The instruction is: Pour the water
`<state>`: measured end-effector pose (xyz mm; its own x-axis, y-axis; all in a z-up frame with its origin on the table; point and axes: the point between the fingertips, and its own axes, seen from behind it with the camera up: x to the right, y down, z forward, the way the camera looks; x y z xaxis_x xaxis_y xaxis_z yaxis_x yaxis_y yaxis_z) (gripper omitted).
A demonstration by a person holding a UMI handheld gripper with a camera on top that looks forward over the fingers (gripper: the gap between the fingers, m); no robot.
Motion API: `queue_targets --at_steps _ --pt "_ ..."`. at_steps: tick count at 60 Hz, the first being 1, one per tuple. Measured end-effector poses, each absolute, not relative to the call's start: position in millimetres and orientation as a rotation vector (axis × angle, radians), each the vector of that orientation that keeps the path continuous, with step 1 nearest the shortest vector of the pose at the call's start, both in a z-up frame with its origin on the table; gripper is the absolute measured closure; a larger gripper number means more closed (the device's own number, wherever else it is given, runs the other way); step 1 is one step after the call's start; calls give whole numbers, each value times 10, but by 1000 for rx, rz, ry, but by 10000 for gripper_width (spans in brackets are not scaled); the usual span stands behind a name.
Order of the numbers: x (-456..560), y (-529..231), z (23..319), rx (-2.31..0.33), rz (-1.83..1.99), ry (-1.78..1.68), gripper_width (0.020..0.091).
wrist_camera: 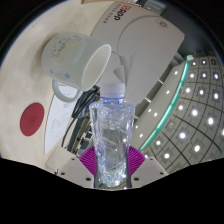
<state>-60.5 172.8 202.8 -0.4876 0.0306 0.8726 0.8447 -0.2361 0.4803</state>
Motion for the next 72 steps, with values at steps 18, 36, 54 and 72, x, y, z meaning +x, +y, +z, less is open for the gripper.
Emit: queue_targets --at_steps 18,36,54,72 --pt "-695 1788 2047 -1049 -1754 -1442 739" --pt "-583 1570 2324 -1511 -1147 -952 736" --pt "-671 1490 2333 -1794 -295 -413 737" --pt "-740 1559 1513 -1879 119 -314 737"
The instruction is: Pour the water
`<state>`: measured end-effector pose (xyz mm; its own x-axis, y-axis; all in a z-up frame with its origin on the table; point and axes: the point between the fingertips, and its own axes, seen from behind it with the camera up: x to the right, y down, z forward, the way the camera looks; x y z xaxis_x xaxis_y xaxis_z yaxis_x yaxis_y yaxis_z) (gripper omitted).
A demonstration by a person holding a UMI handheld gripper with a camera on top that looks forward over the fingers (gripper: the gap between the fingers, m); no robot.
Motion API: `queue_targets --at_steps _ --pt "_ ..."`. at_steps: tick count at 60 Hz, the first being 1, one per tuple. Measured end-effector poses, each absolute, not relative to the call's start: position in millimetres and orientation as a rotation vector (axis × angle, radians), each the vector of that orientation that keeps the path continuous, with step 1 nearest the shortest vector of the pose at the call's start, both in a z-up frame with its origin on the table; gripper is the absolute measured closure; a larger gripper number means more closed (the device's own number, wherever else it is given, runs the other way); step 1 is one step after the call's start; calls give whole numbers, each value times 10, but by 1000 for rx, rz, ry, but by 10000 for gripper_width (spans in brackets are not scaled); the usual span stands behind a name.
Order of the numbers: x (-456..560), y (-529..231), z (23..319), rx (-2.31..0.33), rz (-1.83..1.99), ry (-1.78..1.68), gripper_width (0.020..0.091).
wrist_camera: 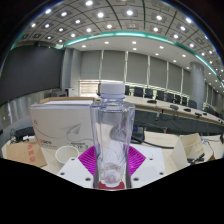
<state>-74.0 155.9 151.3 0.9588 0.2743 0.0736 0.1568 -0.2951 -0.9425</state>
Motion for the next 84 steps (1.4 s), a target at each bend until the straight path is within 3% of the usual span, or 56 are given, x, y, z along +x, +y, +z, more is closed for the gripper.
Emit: queue_targets --at_steps 16,26,34,39,41,51,70,84 --pt "-594 1520 760 -1973 191 -272 719" --pt "-621 1486 820 -1897 186 -287 680" --pt "-588 1477 774 -1948 178 -251 548" --pt "-560 1351 685 -2030 162 -239 237" --pt "-535 1287 688 -2056 147 -228 249" --pt "-484 721 1044 -2126 72 -157 246" --pt "-1045 -1152 1907 -2251 -107 -110 239" --pt "-1500 -1962 2148 -2243 -111 -90 245"
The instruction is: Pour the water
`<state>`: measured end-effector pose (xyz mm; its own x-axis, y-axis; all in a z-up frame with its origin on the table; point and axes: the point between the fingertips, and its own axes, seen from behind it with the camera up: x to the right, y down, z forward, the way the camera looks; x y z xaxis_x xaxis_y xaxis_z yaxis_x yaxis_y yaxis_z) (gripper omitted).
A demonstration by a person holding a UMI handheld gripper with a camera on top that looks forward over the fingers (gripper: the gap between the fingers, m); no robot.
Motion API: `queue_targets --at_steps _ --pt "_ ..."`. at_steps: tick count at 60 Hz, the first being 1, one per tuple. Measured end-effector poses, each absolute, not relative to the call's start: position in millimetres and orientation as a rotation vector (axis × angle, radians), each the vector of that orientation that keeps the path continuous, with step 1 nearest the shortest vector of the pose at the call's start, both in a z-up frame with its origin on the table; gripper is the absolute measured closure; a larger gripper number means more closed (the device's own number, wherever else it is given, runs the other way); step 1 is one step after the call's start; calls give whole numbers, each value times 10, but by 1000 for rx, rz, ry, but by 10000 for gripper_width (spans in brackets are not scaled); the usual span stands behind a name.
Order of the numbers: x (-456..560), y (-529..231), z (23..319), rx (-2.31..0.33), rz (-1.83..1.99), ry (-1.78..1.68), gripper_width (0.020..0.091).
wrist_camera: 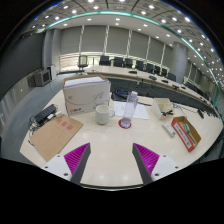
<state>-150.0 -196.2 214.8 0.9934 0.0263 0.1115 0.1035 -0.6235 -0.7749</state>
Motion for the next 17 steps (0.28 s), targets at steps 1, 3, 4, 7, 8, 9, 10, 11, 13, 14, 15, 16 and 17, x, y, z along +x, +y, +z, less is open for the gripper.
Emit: queue_targets --at_steps 1,3,4,7,8,9,10,11,13,14,15,16,17 --pt "-1523 -1996 2153 -2246 -108 -88 245" --pt "-1574 -2053 2166 -2248 -98 -91 243" --pt "-1597 -2076 2173 -2245 -97 -96 243" --pt "-1652 -2146 2206 -2235 -95 -103 244" --pt "-1663 -2165 2207 -2238 -91 -99 247" --pt "-1673 -2188 2202 -2245 -85 -92 247" --pt "-1682 -2209 2201 -2251 -79 -87 248" --pt "-1693 -2225 2200 -2254 -77 -85 246" --pt "-1703 -2247 2205 -2253 -81 -92 244" --pt "-1710 -2256 2204 -2251 -86 -97 243" --pt "-1710 -2249 2211 -2249 -90 -103 244" --pt "-1707 -2244 2218 -2248 -94 -108 245" --pt "-1705 -2239 2226 -2247 -101 -111 242"
